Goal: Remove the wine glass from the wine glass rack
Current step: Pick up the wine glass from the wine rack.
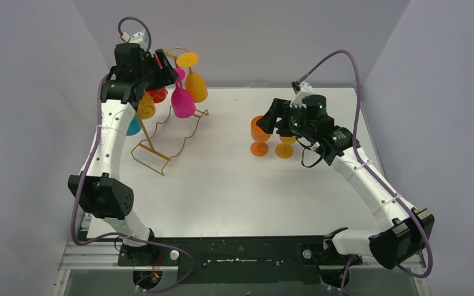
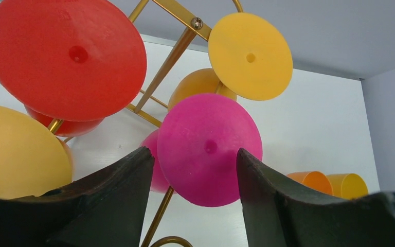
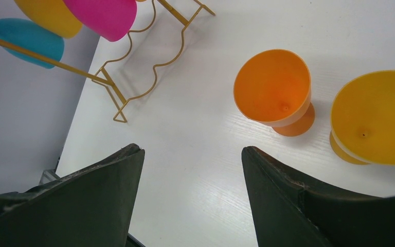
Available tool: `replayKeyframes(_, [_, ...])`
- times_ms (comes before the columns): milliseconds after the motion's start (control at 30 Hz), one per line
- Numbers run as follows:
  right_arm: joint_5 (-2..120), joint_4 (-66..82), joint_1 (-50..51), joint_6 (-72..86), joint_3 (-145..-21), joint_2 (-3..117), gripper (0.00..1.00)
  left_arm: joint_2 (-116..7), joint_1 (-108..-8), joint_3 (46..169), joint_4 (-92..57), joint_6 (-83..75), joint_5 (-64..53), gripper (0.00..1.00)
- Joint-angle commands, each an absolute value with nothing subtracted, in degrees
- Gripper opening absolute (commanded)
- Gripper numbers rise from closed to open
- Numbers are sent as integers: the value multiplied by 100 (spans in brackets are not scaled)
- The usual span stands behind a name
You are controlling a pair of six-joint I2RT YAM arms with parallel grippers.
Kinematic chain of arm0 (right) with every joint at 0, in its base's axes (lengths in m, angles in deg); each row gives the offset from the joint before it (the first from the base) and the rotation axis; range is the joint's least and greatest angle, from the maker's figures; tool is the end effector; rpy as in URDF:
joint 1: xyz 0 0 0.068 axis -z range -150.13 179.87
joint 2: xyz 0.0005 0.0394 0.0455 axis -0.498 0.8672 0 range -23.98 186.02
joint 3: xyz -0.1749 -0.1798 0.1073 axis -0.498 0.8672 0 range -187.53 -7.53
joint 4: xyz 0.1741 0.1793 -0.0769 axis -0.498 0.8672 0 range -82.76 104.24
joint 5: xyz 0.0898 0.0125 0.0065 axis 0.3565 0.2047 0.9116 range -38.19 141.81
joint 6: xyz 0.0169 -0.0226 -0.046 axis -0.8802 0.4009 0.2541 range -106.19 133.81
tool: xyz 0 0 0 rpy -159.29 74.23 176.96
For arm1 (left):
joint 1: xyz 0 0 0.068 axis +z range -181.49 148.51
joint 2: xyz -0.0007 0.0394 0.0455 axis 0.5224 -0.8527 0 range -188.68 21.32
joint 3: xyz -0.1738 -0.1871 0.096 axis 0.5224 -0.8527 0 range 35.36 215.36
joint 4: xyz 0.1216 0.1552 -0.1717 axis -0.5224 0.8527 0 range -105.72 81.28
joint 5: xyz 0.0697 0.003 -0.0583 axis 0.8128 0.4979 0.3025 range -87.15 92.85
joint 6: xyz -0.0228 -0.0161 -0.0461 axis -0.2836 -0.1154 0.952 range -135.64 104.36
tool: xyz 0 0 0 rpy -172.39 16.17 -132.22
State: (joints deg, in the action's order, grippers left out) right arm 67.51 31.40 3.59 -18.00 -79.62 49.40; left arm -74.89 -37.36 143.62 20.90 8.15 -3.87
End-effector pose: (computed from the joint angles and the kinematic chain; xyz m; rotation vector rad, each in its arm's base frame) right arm 0.2546 0.1364 0.3744 -0.0818 2.1191 0.9024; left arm 0.3727 -0.0423 0.4404 -0.2399 2.0105 -0.4475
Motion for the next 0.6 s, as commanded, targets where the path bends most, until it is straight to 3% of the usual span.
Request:
replayKeyframes(0, [6692, 3009, 369, -1675, -8040, 4922, 71, -7452, -3637, 14234, 1623, 929, -564, 56])
replayKeyframes(133, [6714, 3018, 370, -1660, -8048, 4937, 72, -7294, -3485, 13818, 1192, 1175, -831, 45])
replayKeyframes(567, [6748, 3026, 376, -1651, -8043, 4958, 72, -7040, -3195, 13271, 550, 1629, -1270, 32])
